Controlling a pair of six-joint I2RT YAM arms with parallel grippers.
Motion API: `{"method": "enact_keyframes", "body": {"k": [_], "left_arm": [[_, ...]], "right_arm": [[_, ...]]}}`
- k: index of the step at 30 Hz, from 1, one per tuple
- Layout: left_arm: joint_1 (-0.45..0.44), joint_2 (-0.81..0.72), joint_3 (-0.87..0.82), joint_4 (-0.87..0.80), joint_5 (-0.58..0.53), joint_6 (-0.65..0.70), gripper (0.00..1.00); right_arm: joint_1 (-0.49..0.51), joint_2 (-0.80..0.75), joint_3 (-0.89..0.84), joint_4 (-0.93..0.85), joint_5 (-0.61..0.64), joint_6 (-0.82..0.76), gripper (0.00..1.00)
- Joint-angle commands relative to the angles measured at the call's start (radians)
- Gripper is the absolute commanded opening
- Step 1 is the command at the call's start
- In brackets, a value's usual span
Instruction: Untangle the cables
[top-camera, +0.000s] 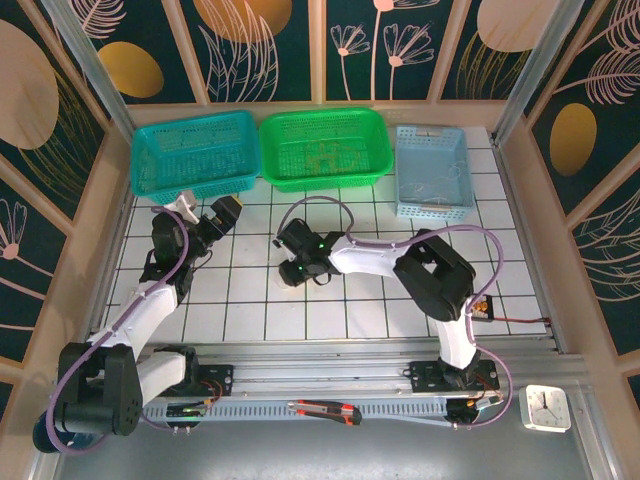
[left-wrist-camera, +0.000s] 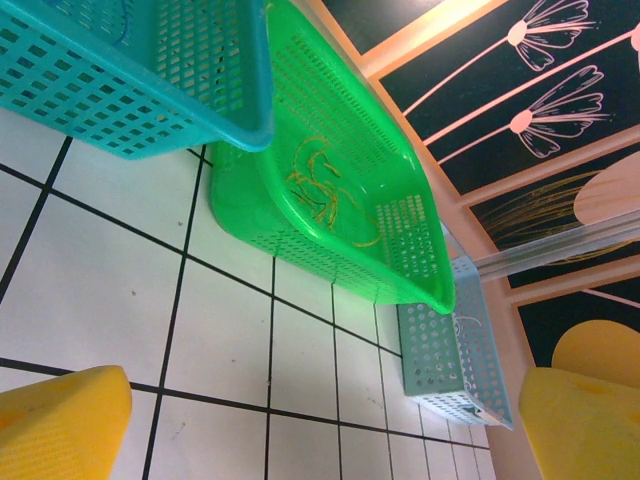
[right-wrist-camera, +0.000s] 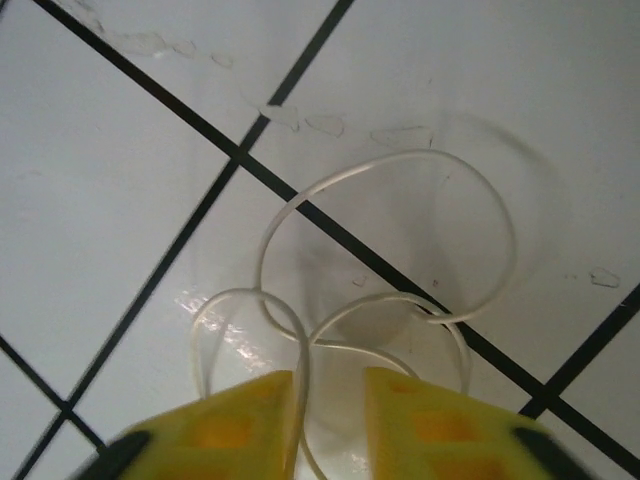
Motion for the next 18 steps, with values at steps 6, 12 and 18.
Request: {"method": "enact_keyframes", "body": {"k": [6,12,18], "left_arm": [[-0.003,0.002,0.003,0.031,0.041,0.029,0.99],[-0.047,0.016,0.012,0.071,0.085,0.037,0.99],[-0.148,0.05,0.035,0.165,0.073,-0.008,0.94]], "right_arm": [[-0.044,-0.105,-0.028,0.028,-0.041,0.04,0.0],[-0.172,-0.364,-0.126,0.128,-0.132,0.151,0.0],[-0.264,-0.506,-0.14,0.169,-0.198,0.21,0.0]]}}
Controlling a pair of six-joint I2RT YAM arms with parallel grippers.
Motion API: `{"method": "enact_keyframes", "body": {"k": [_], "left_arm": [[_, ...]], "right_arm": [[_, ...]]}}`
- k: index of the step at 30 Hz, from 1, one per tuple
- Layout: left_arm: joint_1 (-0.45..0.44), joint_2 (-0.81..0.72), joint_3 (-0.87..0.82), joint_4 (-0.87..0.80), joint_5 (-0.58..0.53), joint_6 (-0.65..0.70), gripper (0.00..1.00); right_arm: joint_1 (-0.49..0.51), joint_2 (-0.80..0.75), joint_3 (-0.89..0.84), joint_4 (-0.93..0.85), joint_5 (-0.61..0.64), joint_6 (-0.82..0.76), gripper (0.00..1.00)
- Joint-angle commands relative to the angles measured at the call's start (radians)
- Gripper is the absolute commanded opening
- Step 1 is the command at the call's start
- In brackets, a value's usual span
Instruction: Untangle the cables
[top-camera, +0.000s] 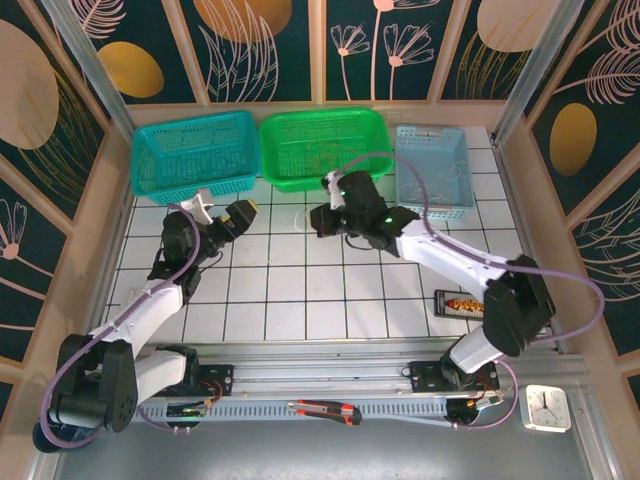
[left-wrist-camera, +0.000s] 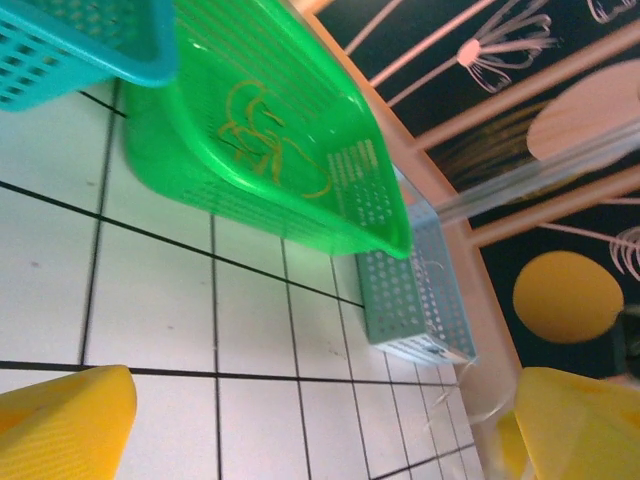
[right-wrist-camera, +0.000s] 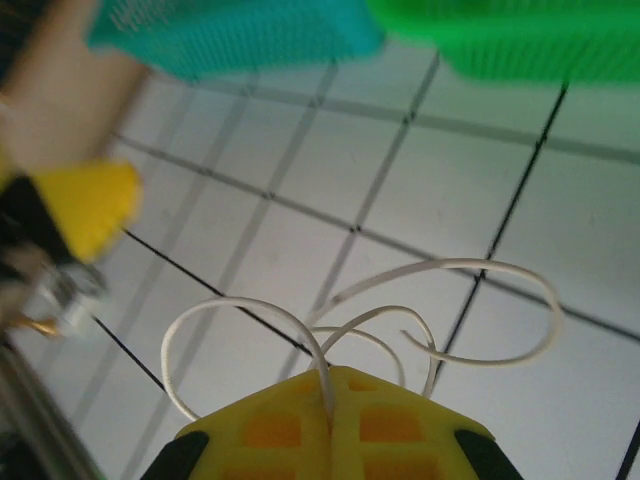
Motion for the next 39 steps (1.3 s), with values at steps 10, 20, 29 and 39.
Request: {"method": "enact_keyframes", "body": {"k": [10,20,29,39], "left_arm": [[-0.248,0.102,0.111,0.246,-0.043,-0.044,0.92],[-0.341,0.161,0.152,0.273,-0.07,-0.024,0.77],[-0.356,0.226,0.199,0.28,-0.074,-0.015,0.44],[-0.356,0.189,0.232,0.209,-0.137,0.039,0.0]], "right_arm": [[-0.033,-0.09,0.003,0.023,-0.054,0.065,0.0],[-0.035,-0.101,-0.016,0.034,-0.062,0.068,0.0],[-0.034,-0.129,-0.043,0.043,-0.073,0.076,0.0],[-0.181,-0.204,-0.169,0.051,-0.076,0.076,0.0]]}}
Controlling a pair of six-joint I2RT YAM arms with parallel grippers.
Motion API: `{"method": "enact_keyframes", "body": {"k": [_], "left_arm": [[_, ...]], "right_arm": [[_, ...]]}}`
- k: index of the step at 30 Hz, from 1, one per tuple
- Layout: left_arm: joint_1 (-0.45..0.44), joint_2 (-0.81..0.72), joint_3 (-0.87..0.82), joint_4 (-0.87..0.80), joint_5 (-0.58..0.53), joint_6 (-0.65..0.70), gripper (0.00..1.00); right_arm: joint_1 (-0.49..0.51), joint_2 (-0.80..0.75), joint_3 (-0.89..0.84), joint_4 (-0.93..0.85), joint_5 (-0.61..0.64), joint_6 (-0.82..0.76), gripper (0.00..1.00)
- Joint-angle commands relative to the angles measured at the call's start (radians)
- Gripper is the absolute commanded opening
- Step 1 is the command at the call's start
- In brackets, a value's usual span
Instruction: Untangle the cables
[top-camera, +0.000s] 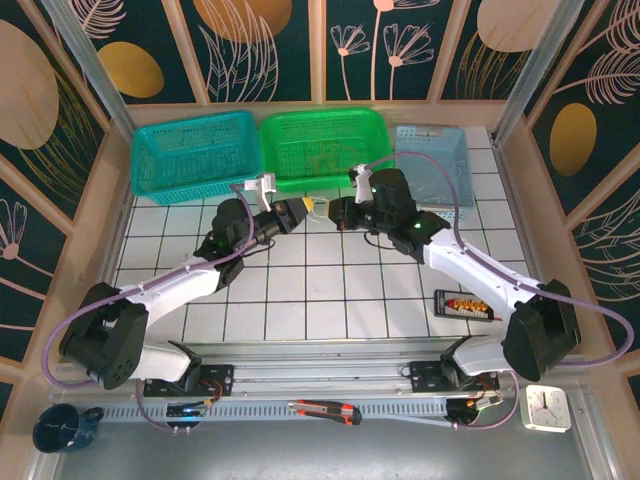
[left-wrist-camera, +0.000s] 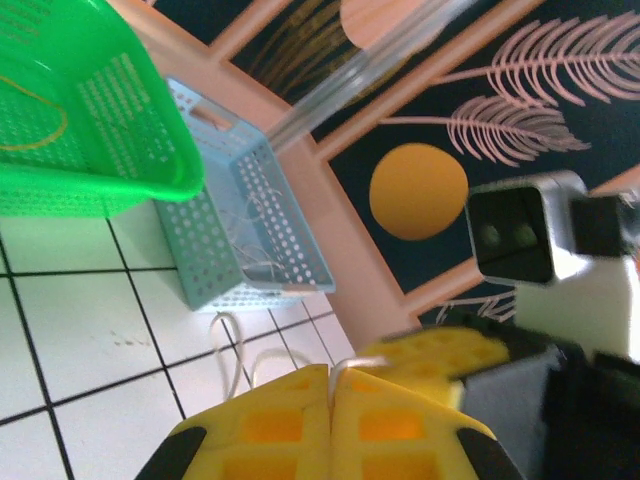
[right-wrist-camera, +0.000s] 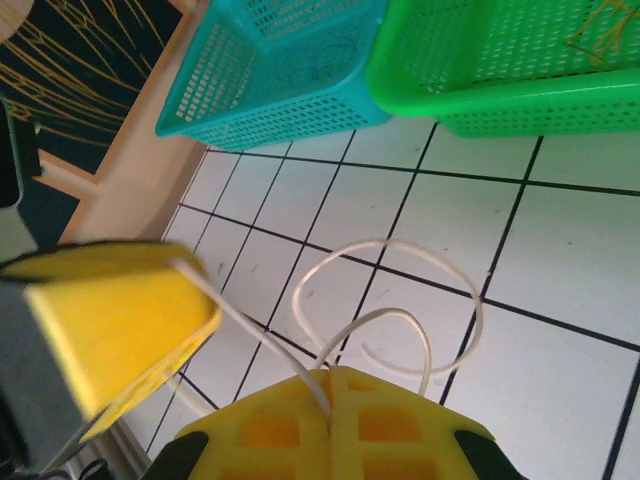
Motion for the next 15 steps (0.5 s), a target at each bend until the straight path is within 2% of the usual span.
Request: {"method": "enact_keyframes", "body": {"k": [1,10,15], "left_arm": [[0.018,-0.062,0.025,-0.026,-0.094,0.047,0.0],[0.018,-0.122,0.006,-0.073,-0.161,0.079,0.0],[0.017,-0.125,-0.003,-0.069,-0.167,0.076,0.0]], "right_arm": [[-0.104,-0.06,-0.065,-0.006,0.011,0.009,0.0],[-0.296,-0.145,-0.16,0.008,0.049,0.05,0.0],[-0.358,-0.178,-0.166,0.022,0.045,0.073,0.0]]}}
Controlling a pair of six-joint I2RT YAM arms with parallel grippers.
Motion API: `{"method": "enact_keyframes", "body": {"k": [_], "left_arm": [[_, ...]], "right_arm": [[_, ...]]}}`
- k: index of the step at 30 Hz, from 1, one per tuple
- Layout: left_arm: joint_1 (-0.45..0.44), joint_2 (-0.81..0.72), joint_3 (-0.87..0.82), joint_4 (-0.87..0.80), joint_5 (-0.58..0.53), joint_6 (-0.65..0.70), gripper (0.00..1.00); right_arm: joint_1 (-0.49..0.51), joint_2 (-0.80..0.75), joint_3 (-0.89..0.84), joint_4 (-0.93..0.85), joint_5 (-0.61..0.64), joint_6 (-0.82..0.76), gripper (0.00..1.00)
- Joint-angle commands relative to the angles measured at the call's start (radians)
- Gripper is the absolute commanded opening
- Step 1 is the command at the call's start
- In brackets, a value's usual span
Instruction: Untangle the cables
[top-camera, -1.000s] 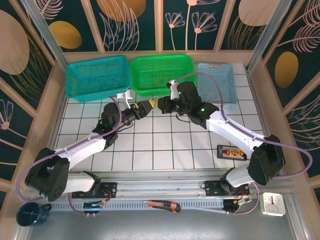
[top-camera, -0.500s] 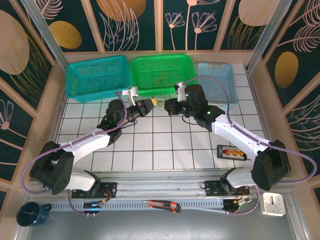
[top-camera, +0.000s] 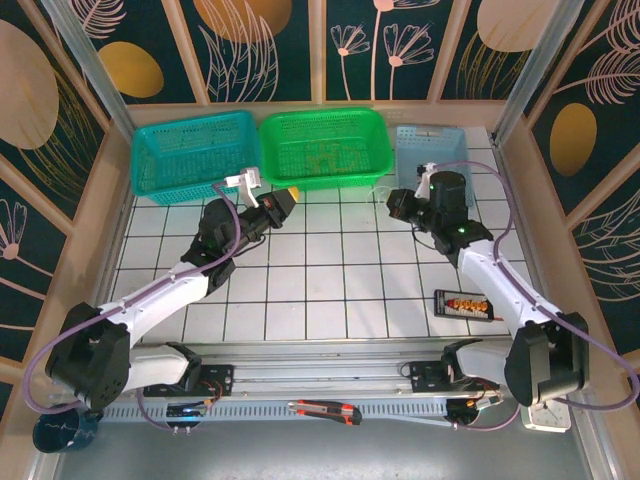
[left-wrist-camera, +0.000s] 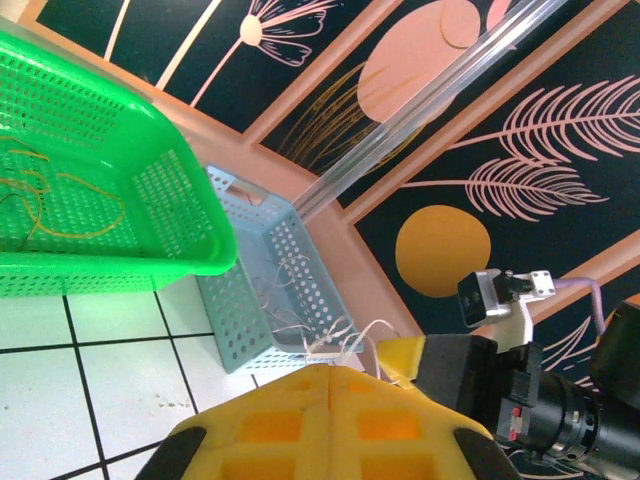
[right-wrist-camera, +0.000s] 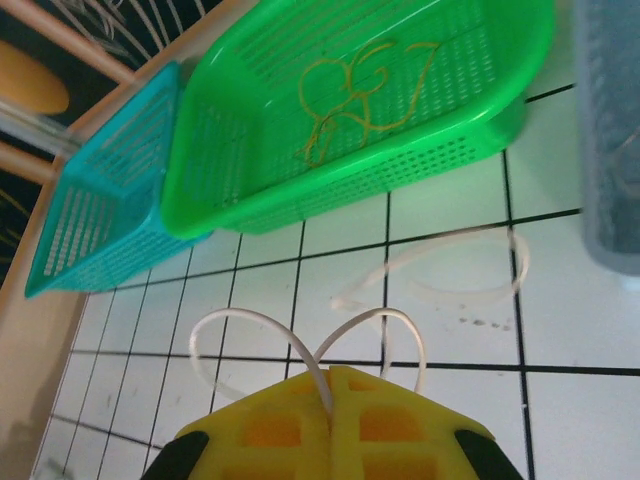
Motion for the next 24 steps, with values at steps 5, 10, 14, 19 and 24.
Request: {"method": "enact_keyframes", "body": {"k": [5,10,14,19,24], "left_arm": [[-0.002,0.008,0.011,0.016,0.035,0.039,0.12],[-0.004,0.068,0.041,0.057,0.15,0.069,0.61],[-0.008,0.127,0.031,0.111,0.179,0.057,0.68],[-0.019,0.198,0.023,0.205,0.205,0.011,0.72],[-0.033,0.252,0.068,0.236,0.249,-0.001,0.76]], "right_arm": [[-0.021,-0.026,0.034,0.017,-0.046,0.024,0.0],[-0.01,-0.024,0.064,0.05,-0.16,0.063,0.0],[0.02,-0.039,0.09,0.076,-0.202,0.105,0.0],[0.064,-0.051,0.124,0.119,-0.239,0.162,0.0],[0.113,-0.053,0.149,0.165,-0.253,0.209,0.0]]}}
